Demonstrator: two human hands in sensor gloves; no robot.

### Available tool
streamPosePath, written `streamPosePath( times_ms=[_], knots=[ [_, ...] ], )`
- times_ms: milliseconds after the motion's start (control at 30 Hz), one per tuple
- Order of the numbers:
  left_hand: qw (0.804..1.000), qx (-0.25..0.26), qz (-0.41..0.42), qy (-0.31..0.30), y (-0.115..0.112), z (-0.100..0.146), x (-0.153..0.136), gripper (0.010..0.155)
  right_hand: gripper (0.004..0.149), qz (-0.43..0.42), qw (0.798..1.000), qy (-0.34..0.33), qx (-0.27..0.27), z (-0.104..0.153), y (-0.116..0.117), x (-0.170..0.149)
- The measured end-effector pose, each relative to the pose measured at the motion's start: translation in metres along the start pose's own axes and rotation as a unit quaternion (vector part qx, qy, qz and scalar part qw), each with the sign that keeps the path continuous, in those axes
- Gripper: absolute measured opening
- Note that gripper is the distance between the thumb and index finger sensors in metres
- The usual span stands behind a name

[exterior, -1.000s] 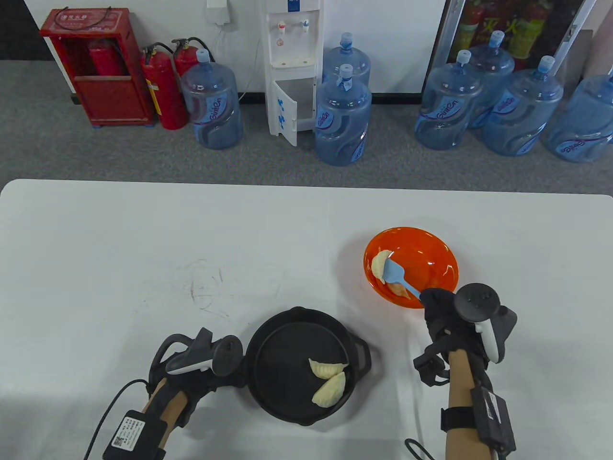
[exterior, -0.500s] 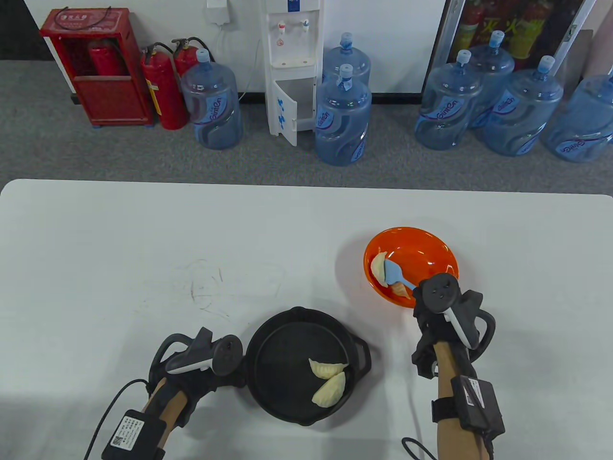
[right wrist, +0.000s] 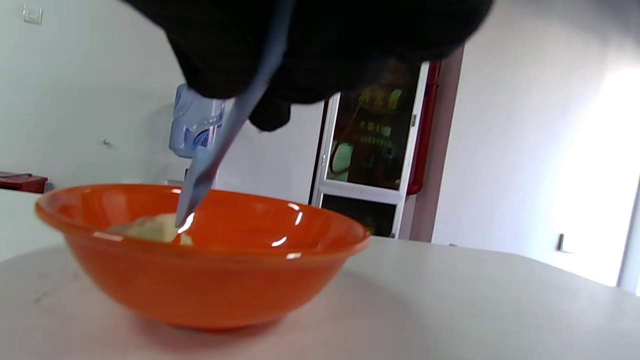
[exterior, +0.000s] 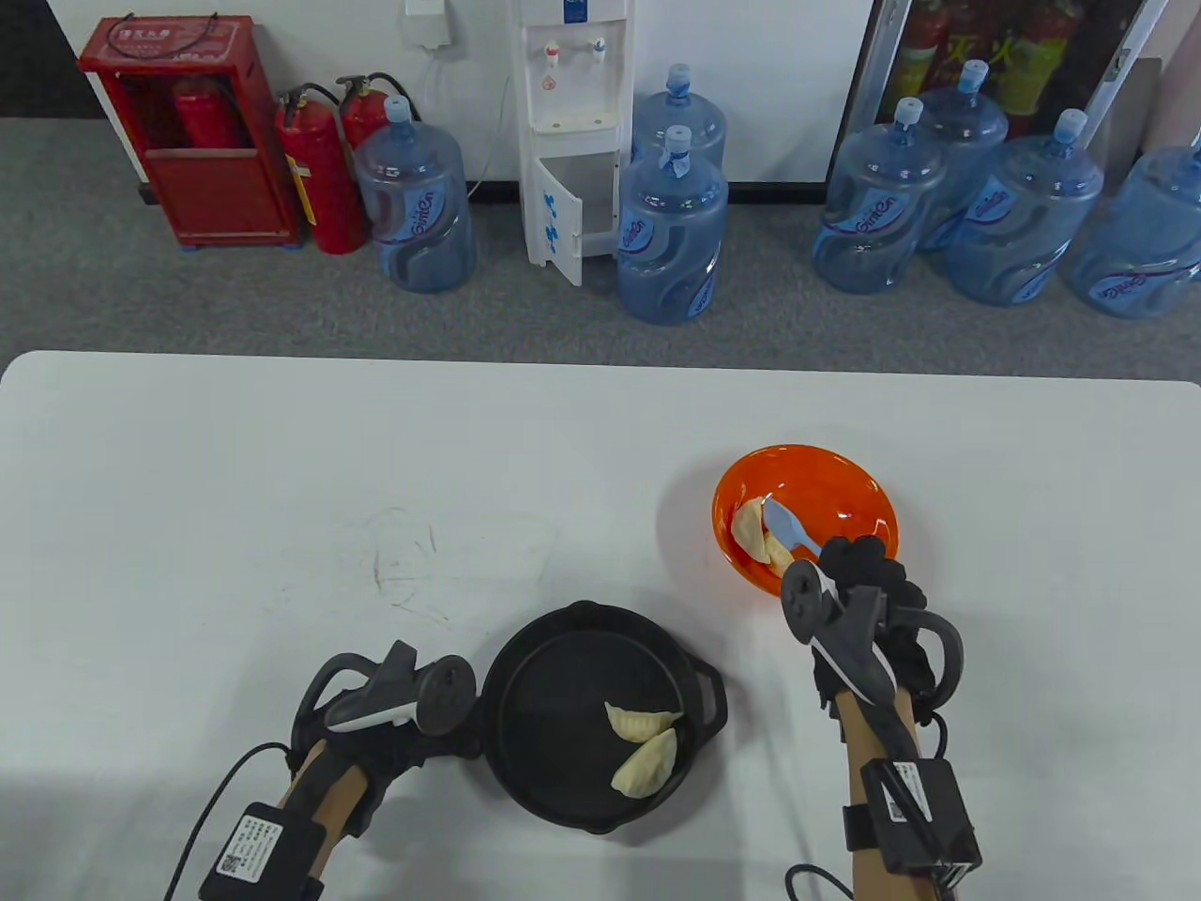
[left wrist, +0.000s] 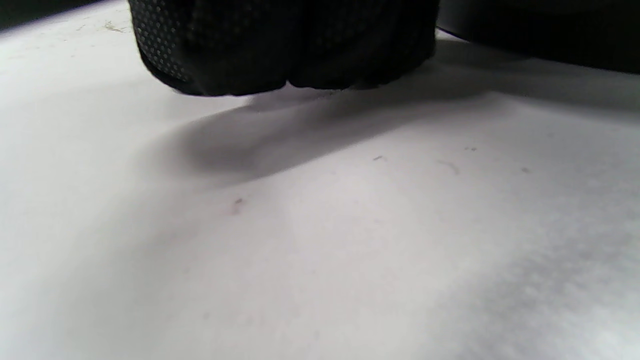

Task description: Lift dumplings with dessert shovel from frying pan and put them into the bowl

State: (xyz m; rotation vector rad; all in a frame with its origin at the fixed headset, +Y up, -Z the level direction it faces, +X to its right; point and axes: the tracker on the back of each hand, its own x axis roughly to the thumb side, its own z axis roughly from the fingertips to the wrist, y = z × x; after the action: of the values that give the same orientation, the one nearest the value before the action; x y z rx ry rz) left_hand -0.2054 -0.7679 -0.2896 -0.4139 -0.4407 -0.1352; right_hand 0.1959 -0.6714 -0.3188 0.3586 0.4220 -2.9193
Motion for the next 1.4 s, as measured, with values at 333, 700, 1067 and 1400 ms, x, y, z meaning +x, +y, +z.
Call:
streamPosePath(
  times_ms=[333,700,1067,1400],
  knots=[
    [1.0,0.0,0.0,0.0,0.0,0.0,0.0,0.062,0.046,-0.247,0.967,-0.045,0.039,0.03,-0.017,-0.023],
    [1.0,-0.001,-0.002,0.005,0.0,0.0,0.001,0.062,0.041,-0.314,0.926,-0.198,0.068,0.06,-0.007,0.002],
    [1.0,-0.001,-0.003,0.007,0.0,0.0,0.001,0.062,0.038,-0.272,0.899,-0.318,0.131,0.065,-0.002,0.009],
    [1.0,-0.001,-0.004,0.008,0.0,0.001,0.001,0.062,0.037,-0.218,0.909,-0.325,0.141,0.066,0.003,0.015]
  ],
)
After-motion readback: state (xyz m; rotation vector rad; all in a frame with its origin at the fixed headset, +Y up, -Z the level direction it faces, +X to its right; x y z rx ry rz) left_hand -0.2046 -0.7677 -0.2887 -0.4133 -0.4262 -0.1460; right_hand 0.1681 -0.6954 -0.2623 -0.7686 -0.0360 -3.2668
